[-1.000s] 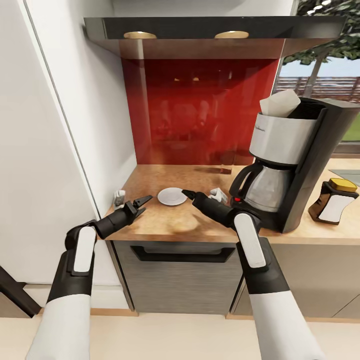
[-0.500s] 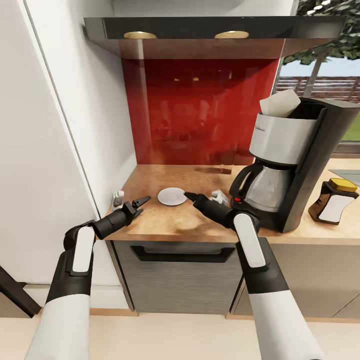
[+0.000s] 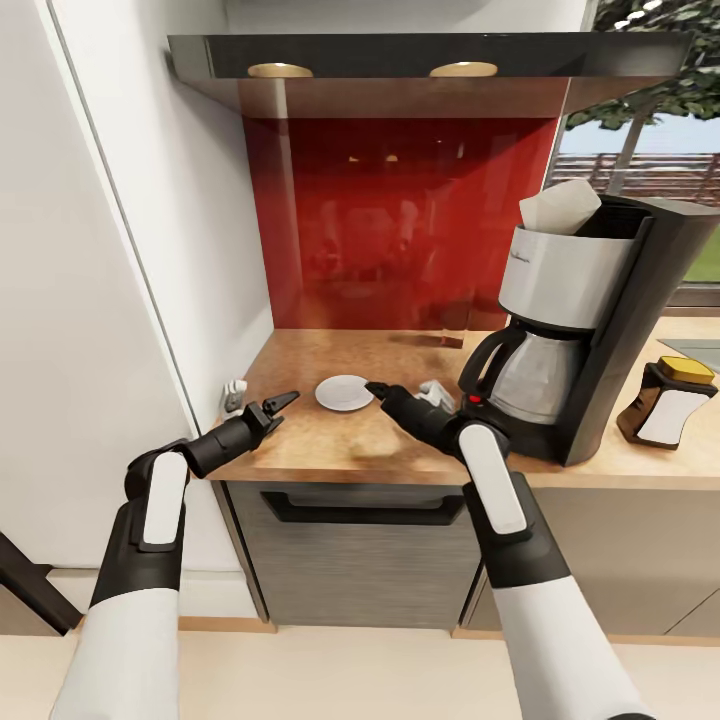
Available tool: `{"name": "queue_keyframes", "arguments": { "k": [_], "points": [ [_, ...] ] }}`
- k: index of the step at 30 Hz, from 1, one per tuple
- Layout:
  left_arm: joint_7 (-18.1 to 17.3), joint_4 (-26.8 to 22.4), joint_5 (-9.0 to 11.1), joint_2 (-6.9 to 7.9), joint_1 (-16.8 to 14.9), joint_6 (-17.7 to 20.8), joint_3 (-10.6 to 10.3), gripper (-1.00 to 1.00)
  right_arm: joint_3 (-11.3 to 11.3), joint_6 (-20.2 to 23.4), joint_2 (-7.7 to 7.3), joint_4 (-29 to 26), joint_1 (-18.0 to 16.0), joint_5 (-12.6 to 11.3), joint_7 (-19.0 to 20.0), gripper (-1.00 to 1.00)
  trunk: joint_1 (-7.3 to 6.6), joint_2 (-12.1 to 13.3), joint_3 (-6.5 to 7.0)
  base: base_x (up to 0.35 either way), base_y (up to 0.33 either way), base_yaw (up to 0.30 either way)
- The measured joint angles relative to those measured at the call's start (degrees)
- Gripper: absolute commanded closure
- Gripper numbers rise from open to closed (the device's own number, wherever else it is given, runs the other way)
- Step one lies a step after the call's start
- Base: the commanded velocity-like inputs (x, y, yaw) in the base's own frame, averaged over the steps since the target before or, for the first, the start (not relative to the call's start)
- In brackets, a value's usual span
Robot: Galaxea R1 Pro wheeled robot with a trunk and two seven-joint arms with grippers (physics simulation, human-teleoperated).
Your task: Set up a coffee station on the kitchen countertop: keep the coffee maker on the countertop, move the bottle of coffee from the kitchen shelf to the counter next to the coffee maker, place a paper coffee filter on top of the coffee maker, put the saucer next to the coffee maker with the coffee cup on the saucer, and place the electric kettle next to the coffee maker.
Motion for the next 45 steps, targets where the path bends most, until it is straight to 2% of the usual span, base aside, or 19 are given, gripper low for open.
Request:
{"name": "queue_keyframes", "arguments": {
  "k": [20,24,26,31,41,45],
  "points": [
    [0.0,0.1,0.0,0.0,0.0,0.0,0.0,-1.0,0.6,-0.2,0.0,1.7,-0.3,0.0,-0.1,-1.0,0.0,0.0,0.0,0.045,0.0,0.0],
    [-1.3,1.4,0.4,-1.29,-1.3,0.6,1.2,-1.0,1.9,-0.3,-1.28,2.7,0.2,-1.2,0.1,-1.0,0.0,0.0,0.0,0.0,0.0,0.0],
    [-1.9,2.1,0.5,-1.94,-1.9,0.6,1.2,-1.0,2.6,-0.3,-1.29,2.7,0.2,-1.9,0.1,-1.0,0.0,0.0,0.0,0.0,0.0,0.0],
    [-3.5,3.7,0.4,-2.02,-3.5,0.7,1.2,-1.0,3.9,-0.3,-1.29,2.7,0.2,-3.6,0.1,-1.0,0.0,0.0,0.0,0.0,0.0,0.0],
    [-3.6,6.9,0.4,-2.02,-3.7,0.6,1.2,-1.0,4.0,-0.3,-1.29,2.7,0.2,-6.8,0.1,-1.0,0.0,0.0,0.0,0.0,0.0,0.0],
    [-3.6,8.0,0.4,-2.02,-3.7,0.6,1.2,-1.0,4.0,-0.3,-1.29,2.7,0.2,-7.0,0.1,-1.0,0.0,0.0,0.0,0.0,0.0,0.0]
  ]
}}
